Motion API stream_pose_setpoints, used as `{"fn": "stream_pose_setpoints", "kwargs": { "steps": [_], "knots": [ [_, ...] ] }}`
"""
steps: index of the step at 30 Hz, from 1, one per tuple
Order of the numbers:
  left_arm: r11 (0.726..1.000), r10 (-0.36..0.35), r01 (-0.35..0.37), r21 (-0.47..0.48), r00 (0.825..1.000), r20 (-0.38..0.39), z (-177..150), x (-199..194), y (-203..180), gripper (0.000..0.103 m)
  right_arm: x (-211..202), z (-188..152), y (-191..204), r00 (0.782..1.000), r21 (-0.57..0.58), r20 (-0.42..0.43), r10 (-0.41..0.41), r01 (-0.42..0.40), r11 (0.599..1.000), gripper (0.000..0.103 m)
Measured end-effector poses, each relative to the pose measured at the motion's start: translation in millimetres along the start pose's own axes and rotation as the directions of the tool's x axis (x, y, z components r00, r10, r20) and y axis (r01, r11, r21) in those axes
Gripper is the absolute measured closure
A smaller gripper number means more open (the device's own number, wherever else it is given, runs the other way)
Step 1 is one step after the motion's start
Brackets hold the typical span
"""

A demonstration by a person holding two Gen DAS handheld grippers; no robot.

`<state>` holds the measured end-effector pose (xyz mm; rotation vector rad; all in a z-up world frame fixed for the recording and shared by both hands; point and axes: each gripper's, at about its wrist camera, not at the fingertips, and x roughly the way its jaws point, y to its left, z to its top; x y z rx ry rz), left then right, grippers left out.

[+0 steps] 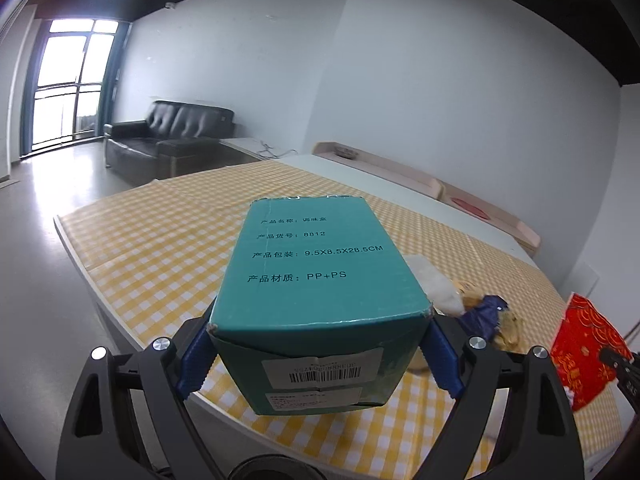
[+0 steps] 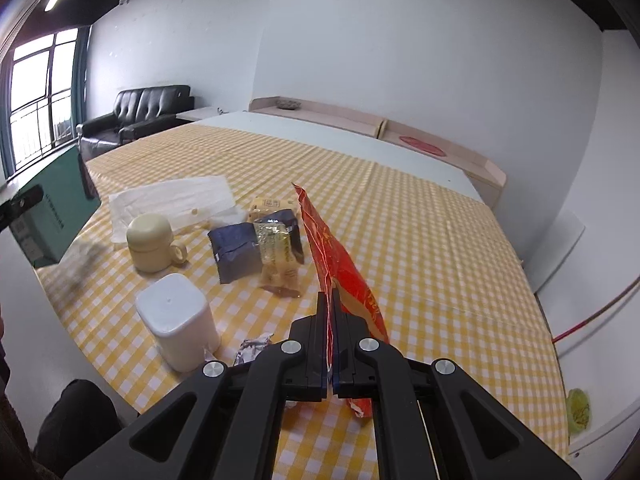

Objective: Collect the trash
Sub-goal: 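Lift the teal box and red bag off the table toward the wastebasket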

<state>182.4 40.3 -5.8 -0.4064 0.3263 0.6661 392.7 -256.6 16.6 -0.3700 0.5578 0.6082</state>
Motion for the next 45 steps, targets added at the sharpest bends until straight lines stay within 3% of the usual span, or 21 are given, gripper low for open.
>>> {"fn": "stream_pose_setpoints", "kwargs": {
  "steps": [3, 7, 12, 16, 20, 25, 29, 35, 45],
  "knots": [
    [0.996, -0.086, 0.086, -0.006, 0.996, -0.02, 0, -7, 11, 0.017, -14, -2, -2, 0.998, -0.006, 0.022, -0.056, 0.056, 0.998, 0.097],
    [0.986, -0.168, 0.168, 0.007, 0.985, -0.048, 0, -19, 23, 0.017, -34, -2, -9, 0.997, 0.024, 0.031, -0.064, 0.063, 0.998, 0.097],
    [0.973, -0.216, 0.219, 0.069, 0.975, -0.053, -2, -39, 35, 0.016, -69, -6, -6, 0.995, 0.017, 0.06, -0.085, 0.084, 0.996, 0.097],
    [0.948, -0.29, 0.299, 0.112, 0.953, -0.087, -3, -53, 41, 0.016, -101, -14, 3, 0.994, 0.006, 0.081, -0.077, 0.077, 0.997, 0.097],
    [0.935, -0.301, 0.315, 0.163, 0.948, -0.102, -7, -65, 47, 0.016, -133, -28, 18, 0.994, -0.014, 0.099, -0.054, 0.056, 0.998, 0.097],
    [0.913, -0.351, 0.372, 0.17, 0.926, -0.14, -11, -76, 57, 0.016, -164, -46, 47, 0.993, -0.05, 0.118, -0.012, 0.018, 0.999, 0.097],
    [0.901, -0.356, 0.384, 0.2, 0.92, -0.166, -17, -85, 62, 0.016, -182, -60, 71, 0.992, -0.076, 0.123, 0.035, -0.026, 0.997, 0.097],
    [0.875, -0.368, 0.413, 0.252, 0.906, -0.207, -28, -102, 68, 0.016, -185, -81, 108, 0.987, -0.113, 0.1, 0.122, -0.111, 0.987, 0.097],
    [0.82, -0.388, 0.478, 0.314, 0.868, -0.31, -58, -113, 74, 0.016, -156, -110, 151, 0.976, -0.147, 0.025, 0.218, -0.212, 0.966, 0.097]
  ]
}}
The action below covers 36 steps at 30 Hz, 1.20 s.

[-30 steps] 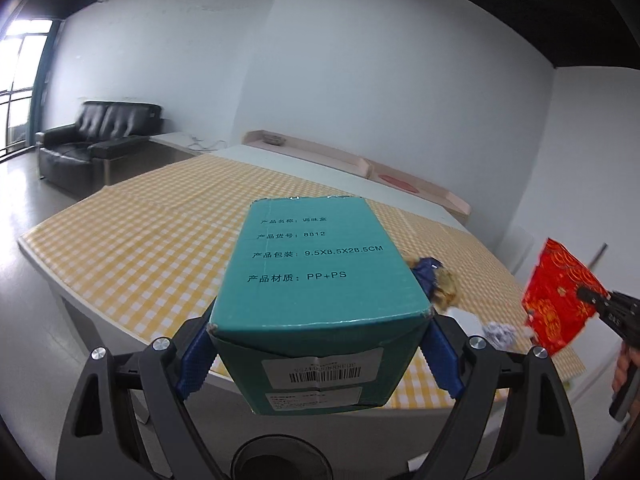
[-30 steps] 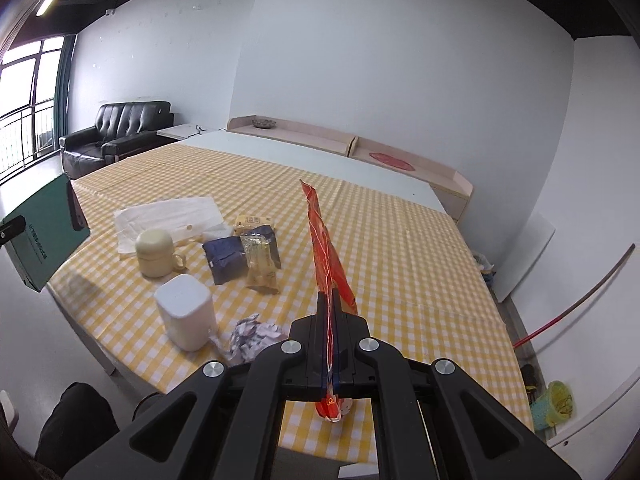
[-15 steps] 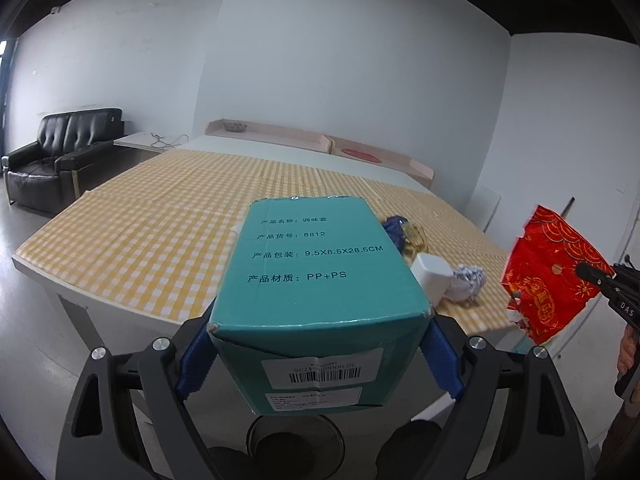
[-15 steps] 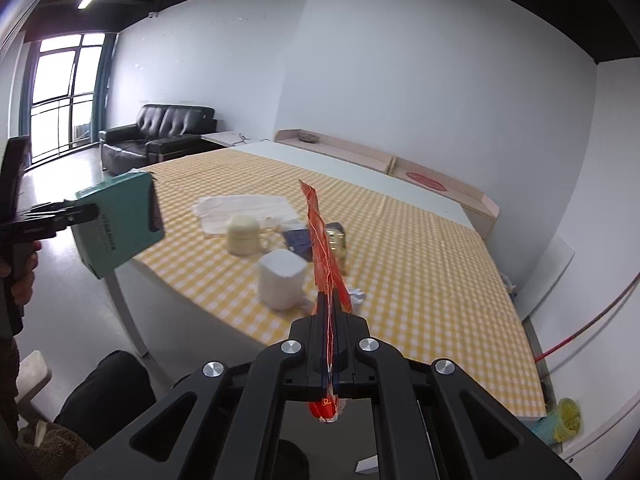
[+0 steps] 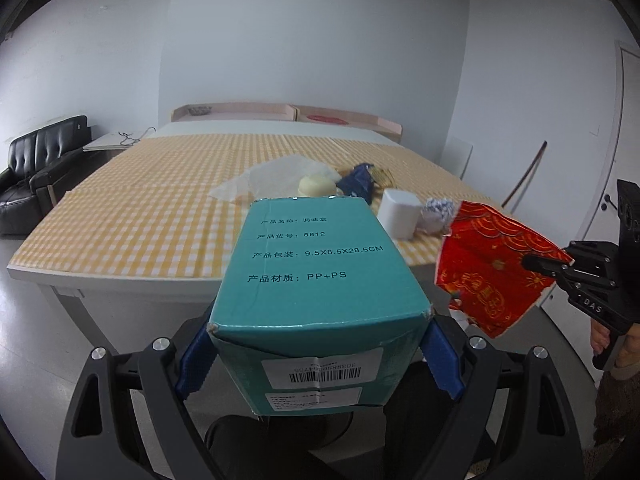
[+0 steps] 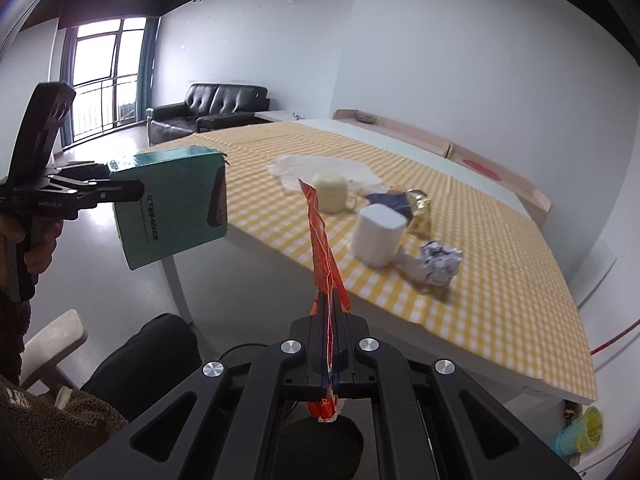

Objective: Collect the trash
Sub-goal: 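Lift the teal box and red bag off the table toward the wastebasket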

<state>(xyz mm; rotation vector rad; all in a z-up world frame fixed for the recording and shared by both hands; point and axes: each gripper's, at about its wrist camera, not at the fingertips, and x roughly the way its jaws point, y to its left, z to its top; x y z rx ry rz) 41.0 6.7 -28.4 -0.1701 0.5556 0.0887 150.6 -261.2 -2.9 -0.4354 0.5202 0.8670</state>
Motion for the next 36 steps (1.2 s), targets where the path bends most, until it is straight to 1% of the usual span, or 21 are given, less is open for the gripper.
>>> {"fn": "stream_pose_setpoints", "kwargs": {
  "steps": [2, 9, 13, 16, 19, 27, 33, 36],
  "knots": [
    [1.0, -0.022, 0.022, 0.003, 0.999, -0.028, -7, 4, 1, 0.016, 8, -4, 3, 1.0, -0.004, -0.013, 0.019, -0.019, 1.0, 0.097],
    [0.998, -0.002, 0.007, 0.061, 0.996, -0.091, -29, 16, -3, 0.016, 39, -17, 16, 0.996, -0.019, -0.061, 0.067, -0.069, 0.997, 0.097],
    [0.998, -0.021, 0.028, 0.05, 0.992, -0.128, -37, 28, 3, 0.016, 61, -26, 25, 0.991, -0.03, -0.098, 0.093, -0.096, 0.995, 0.097],
    [0.999, -0.02, 0.028, 0.046, 0.987, -0.162, -44, 41, 7, 0.016, 77, -34, 31, 0.986, -0.037, -0.125, 0.108, -0.114, 0.993, 0.097],
    [0.999, -0.026, 0.035, 0.04, 0.979, -0.203, -51, 56, 11, 0.016, 94, -40, 34, 0.98, -0.028, -0.153, 0.125, -0.131, 0.991, 0.097],
    [0.999, -0.019, 0.031, 0.038, 0.959, -0.284, -62, 93, 21, 0.016, 135, -55, 33, 0.964, -0.004, -0.218, 0.15, -0.154, 0.988, 0.097],
    [0.999, -0.034, 0.046, 0.028, 0.938, -0.344, -73, 123, 26, 0.016, 166, -69, 30, 0.949, 0.029, -0.264, 0.173, -0.172, 0.985, 0.097],
    [0.999, -0.032, 0.044, 0.024, 0.927, -0.373, -79, 138, 29, 0.016, 181, -75, 31, 0.942, 0.032, -0.288, 0.173, -0.171, 0.985, 0.097]
  ]
}}
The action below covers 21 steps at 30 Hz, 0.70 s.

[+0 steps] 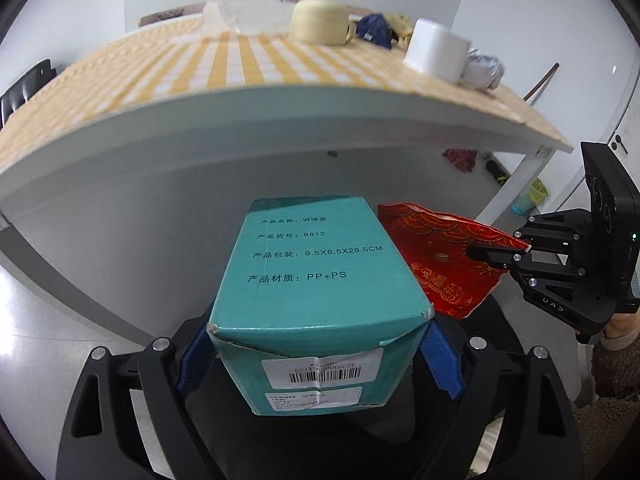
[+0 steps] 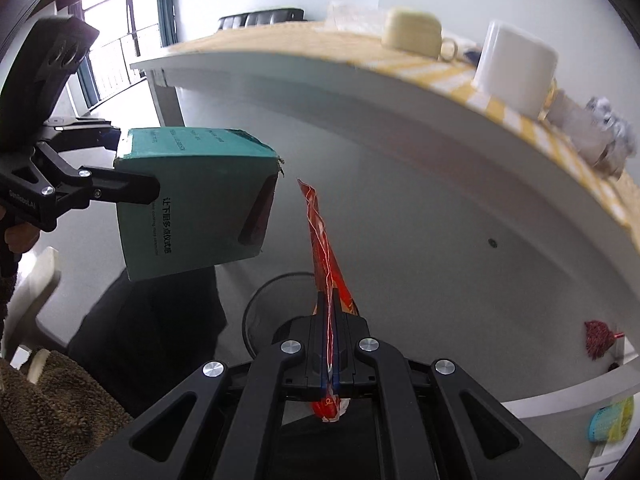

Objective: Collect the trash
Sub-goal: 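Lift the teal box and red bag off the table toward the wastebasket, then open both tools over the wastebasket, dropping the box and bag in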

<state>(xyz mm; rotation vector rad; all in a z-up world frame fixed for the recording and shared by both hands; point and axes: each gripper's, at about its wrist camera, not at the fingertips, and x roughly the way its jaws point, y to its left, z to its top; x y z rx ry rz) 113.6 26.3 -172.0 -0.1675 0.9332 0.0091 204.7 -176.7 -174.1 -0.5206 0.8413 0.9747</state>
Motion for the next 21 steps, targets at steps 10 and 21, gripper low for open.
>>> {"fn": "stream_pose_setpoints", "kwargs": {
  "steps": [10, 21],
  "knots": [
    [1.0, -0.008, 0.004, -0.029, 0.991, -0.13, -4, 70, 16, 0.016, 59, -10, -18, 0.995, 0.048, -0.08, 0.058, -0.055, 0.997, 0.097],
    [0.998, -0.028, 0.012, -0.069, 0.97, -0.242, -14, 127, 35, 0.016, 123, -16, -34, 0.975, 0.102, -0.187, 0.124, -0.106, 0.989, 0.097]
  ]
}}
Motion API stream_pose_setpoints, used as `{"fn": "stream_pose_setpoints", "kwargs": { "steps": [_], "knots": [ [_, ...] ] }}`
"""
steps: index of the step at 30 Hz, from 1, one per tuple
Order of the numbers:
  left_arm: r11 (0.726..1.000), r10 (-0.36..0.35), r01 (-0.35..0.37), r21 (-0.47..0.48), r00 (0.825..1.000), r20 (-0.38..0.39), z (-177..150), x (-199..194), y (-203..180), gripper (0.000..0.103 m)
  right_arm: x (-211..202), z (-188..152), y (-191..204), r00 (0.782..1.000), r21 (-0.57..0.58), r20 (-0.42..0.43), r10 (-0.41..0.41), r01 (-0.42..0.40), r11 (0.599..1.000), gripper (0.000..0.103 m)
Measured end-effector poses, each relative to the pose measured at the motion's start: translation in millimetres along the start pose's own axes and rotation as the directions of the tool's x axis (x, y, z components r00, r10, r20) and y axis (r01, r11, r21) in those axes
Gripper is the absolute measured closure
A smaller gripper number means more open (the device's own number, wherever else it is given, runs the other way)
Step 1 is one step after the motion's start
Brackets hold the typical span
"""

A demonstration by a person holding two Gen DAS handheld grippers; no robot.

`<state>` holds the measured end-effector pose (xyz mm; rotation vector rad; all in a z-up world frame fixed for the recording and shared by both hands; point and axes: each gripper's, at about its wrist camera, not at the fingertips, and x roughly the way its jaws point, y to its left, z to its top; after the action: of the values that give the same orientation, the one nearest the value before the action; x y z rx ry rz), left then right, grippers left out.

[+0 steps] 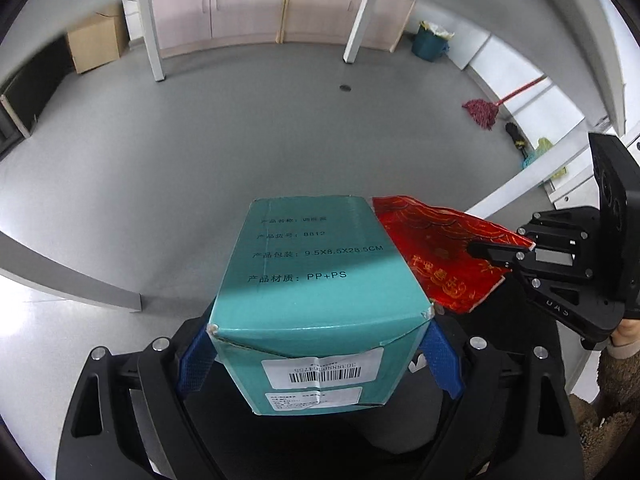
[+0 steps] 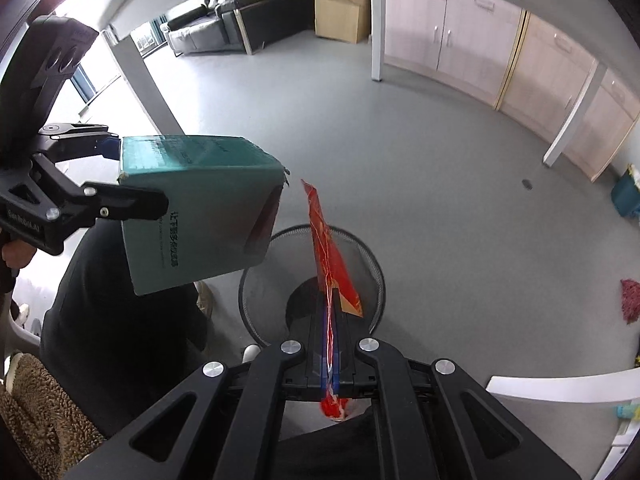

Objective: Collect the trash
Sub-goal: 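Open both tools over the wastebasket, dropping the box and bag in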

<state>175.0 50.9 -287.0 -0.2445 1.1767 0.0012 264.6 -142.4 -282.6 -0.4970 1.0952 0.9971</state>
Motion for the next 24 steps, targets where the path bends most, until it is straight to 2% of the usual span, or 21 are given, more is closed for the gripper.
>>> {"fn": "stream_pose_setpoints", "kwargs": {
  "steps": [7, 18, 24],
  "knots": [
    [1.0, -0.027, 0.027, -0.004, 0.995, -0.099, 12, 42, 7, 0.016, 30, 3, 0, 0.997, -0.001, -0.063, 0.043, -0.043, 0.999, 0.097],
    [1.0, -0.026, 0.028, 0.004, 0.97, -0.242, 18, 97, 22, 0.016, 77, 17, -10, 0.983, -0.031, -0.148, 0.112, -0.117, 0.993, 0.097],
    [0.999, -0.052, 0.047, -0.026, 0.962, -0.27, 17, 106, 28, 0.016, 86, 23, -20, 0.975, -0.015, -0.18, 0.13, -0.134, 0.991, 0.097]
  ]
}}
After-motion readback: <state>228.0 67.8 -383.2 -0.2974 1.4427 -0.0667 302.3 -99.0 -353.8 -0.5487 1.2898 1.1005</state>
